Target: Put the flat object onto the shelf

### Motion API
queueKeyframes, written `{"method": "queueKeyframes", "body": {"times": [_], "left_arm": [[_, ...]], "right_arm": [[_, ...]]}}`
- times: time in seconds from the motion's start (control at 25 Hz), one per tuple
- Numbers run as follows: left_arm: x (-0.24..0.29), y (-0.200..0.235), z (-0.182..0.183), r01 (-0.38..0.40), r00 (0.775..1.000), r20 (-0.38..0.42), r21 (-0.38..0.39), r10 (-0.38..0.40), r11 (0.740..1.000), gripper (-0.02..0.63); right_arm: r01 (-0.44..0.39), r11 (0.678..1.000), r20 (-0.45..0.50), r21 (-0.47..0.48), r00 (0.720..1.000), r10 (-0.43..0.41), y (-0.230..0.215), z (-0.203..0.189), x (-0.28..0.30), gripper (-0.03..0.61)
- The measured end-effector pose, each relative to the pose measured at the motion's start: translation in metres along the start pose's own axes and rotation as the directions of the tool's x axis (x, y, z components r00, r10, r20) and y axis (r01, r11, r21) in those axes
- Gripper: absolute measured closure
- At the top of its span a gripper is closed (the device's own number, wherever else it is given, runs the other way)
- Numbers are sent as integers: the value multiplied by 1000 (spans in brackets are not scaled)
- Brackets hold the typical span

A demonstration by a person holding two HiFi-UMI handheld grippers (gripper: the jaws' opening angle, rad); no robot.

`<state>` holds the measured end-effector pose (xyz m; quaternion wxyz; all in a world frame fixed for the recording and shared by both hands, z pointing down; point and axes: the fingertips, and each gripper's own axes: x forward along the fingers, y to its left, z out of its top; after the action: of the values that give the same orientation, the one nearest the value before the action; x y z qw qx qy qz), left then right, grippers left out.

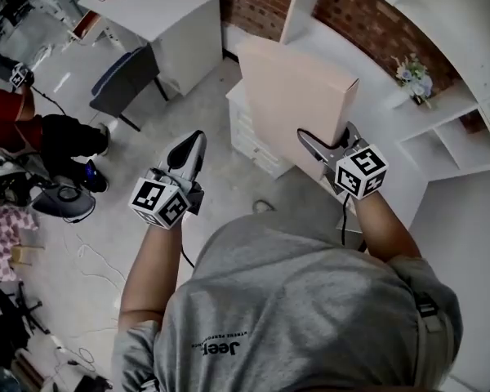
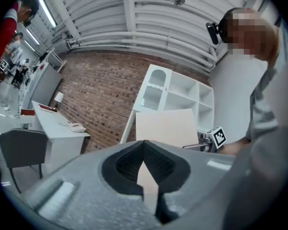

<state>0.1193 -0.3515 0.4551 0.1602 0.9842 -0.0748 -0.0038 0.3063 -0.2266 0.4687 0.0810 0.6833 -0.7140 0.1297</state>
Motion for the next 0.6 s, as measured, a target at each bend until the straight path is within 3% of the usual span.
{"method": "queueKeyframes", "body": {"times": [0.12, 0.24, 0.4, 0.6], "left_arm": [[52, -33, 6, 129, 992, -10, 12, -128, 992, 615], [111, -71, 19, 292, 956, -22, 44, -292, 955, 615], [173, -122, 46, 436, 900, -9, 62, -436, 898, 615], [218, -192, 85, 553, 829, 10, 128, -559, 823, 615]], "right_arm": [[128, 992, 24, 5, 992, -128, -39, 2, -45, 281], [297, 955, 63, -21, 953, -295, -78, 18, -101, 281], [469, 876, 119, -118, 882, -456, -121, 58, -167, 281], [604, 747, 192, -278, 797, -573, -142, 117, -241, 281]]}}
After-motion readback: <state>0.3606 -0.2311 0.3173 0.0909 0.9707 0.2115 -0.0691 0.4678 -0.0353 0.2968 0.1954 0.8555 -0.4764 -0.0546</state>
